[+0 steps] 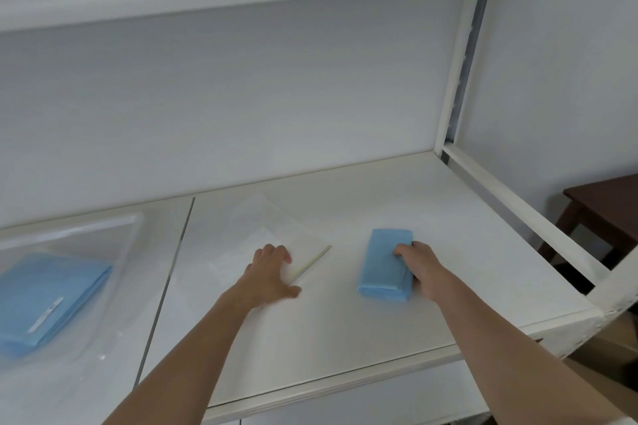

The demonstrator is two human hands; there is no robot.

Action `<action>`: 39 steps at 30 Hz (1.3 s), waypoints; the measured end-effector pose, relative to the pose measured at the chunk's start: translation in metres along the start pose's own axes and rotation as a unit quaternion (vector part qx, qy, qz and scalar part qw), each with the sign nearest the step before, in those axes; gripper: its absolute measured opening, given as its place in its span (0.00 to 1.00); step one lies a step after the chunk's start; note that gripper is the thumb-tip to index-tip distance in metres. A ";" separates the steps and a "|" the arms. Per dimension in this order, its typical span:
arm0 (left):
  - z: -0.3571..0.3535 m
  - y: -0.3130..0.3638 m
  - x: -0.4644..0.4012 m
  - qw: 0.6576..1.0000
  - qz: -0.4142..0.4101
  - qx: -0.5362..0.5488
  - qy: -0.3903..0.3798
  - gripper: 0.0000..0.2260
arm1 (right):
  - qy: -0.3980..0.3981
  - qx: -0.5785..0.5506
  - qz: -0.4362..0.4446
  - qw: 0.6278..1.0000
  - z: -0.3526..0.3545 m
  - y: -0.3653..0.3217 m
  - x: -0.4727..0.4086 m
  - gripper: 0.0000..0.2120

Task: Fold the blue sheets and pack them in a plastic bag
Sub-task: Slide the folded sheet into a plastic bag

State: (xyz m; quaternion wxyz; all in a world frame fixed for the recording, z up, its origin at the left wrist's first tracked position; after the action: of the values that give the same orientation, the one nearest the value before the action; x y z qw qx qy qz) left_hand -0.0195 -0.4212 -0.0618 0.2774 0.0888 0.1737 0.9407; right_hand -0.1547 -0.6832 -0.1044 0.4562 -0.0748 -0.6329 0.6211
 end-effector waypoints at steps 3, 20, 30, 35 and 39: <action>0.004 -0.015 0.011 0.998 0.015 -0.057 -0.034 0.22 | 0.001 -0.003 0.000 1.000 0.000 -0.001 -0.001 0.11; 0.009 -0.055 0.038 0.990 0.061 0.121 0.038 0.13 | -0.111 -0.138 -0.032 0.984 -0.022 0.005 0.033 0.10; 0.035 -0.039 0.068 0.968 0.002 -0.044 0.246 0.16 | -0.015 -0.155 0.007 0.988 -0.027 0.012 0.040 0.15; 0.028 -0.051 0.090 0.946 -0.009 -0.111 0.305 0.27 | 0.040 -0.151 0.039 0.987 -0.036 0.007 0.048 0.12; 0.028 -0.052 0.097 0.950 -0.006 -0.106 0.292 0.33 | 0.000 -0.140 0.033 0.990 -0.059 0.003 0.058 0.09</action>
State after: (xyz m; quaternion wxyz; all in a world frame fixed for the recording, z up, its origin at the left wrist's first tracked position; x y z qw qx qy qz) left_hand -0.0667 -0.3192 -0.0482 0.2282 -0.2211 0.1468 0.9367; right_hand -0.1498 -0.6019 -0.0895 0.4205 -0.1590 -0.7106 0.5412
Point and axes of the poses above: each hand's wrist, its own x-axis away from the middle knuckle, its own z-axis out of the back of the hand, y = z × x, the point moved 9 cm from there along -x, towards the middle knuckle, and after that the axes turned 6 degrees about y, right-handed, at the moved point
